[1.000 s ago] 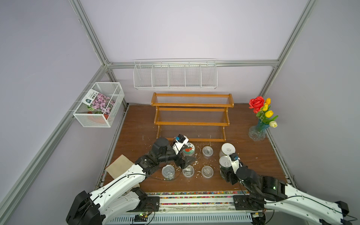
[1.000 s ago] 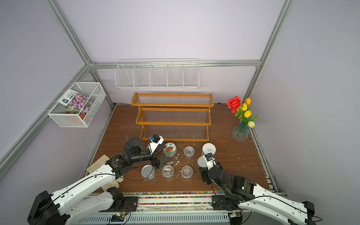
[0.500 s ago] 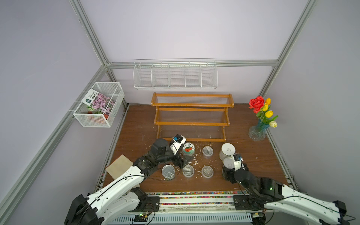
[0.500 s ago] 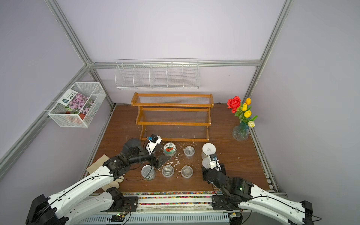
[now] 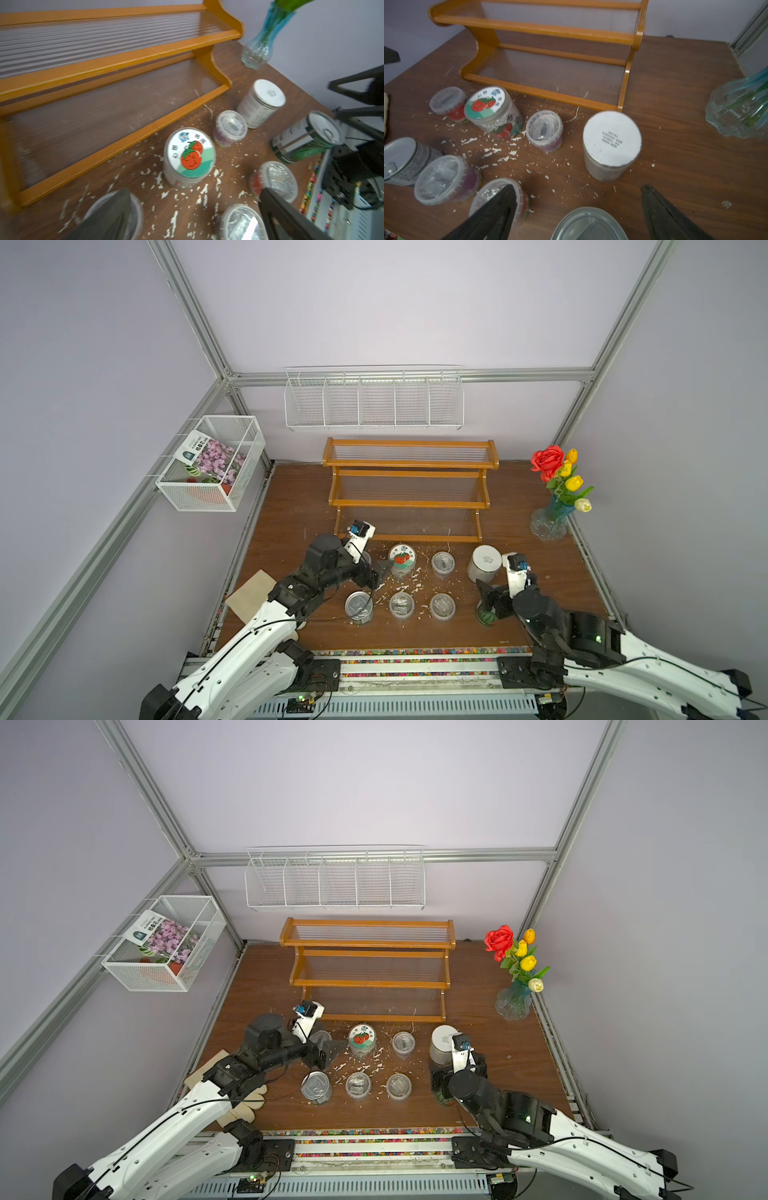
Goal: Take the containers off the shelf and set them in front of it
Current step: Place the container at the center of the board, then reset both arms
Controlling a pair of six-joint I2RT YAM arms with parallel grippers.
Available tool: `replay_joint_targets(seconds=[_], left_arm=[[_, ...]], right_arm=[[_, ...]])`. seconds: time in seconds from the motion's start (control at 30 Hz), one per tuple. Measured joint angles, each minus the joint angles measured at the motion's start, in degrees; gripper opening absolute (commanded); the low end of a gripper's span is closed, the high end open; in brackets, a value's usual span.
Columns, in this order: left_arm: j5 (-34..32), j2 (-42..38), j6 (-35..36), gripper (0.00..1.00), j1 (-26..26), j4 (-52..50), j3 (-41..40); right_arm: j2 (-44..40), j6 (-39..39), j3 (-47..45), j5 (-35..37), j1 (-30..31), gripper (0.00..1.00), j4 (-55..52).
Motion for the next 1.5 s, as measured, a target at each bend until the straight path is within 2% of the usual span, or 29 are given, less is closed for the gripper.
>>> replay_joint_targets(seconds=[0.07,0.1,0.23,0.3,0.37,0.43,0.5,0.7,0.9,1.07,1.27,1.5], left_arm=[[-3.5,-1.8,-1.3,1.0,3.1,-0.8,-0.1],[-5.0,-2.7,-2.1,0.99,5.0,-0.6,-0.4],[-10.0,-4.4,-5.5,1.0,15.1,1.8,-4.3],[-11.8,-3.6,-7.4,0.99,20.7,3.5,-7.2],[-13.4,-1.6,-8.7,0.99,24.7,4.7,-8.8],[-15.3,1.3,-9.6,1.0,26.7,7.1,-9.3],[-16.9,5.3,-10.0,1.0,27.7,10.7,-9.3],[-21.9,17.1,-9.3,1.0,28.7,21.8,-8.7],[-26.0,27.9,-6.9,1.0,29.5,36.9,-9.0],[-28.1,32.9,-4.3,1.0,29.6,46.9,-9.2],[-28.2,35.9,-1.8,1.0,29.9,58.6,-11.4],[-25.0,37.8,-1.2,1.0,31.8,62.6,-12.1]], right_arm=[[2.0,-1.8,3.3,-0.5,-3.3,0.97,0.0],[2.8,-3.0,4.4,-1.6,-7.0,0.97,0.2],[2.8,-7.6,4.0,-10.6,-28.5,0.97,2.6],[2.9,-9.7,2.5,-17.7,-41.1,0.97,5.0],[3.9,-11.1,0.8,-23.5,-51.2,0.97,8.0],[5.9,-12.2,-1.7,-28.7,-58.7,0.97,13.1],[9.0,-13.7,-4.5,-32.0,-62.9,0.97,18.5],[21.7,-16.7,-11.7,-35.7,-65.6,0.97,36.8],[37.3,-17.7,-14.5,-35.0,-65.9,0.97,58.4],[49.2,-19.6,-15.2,-33.9,-65.9,0.97,74.4],[53.3,-21.3,-15.2,-33.7,-66.3,0.97,83.6],[54.4,-21.8,-15.2,-34.0,-66.4,0.97,86.8]])
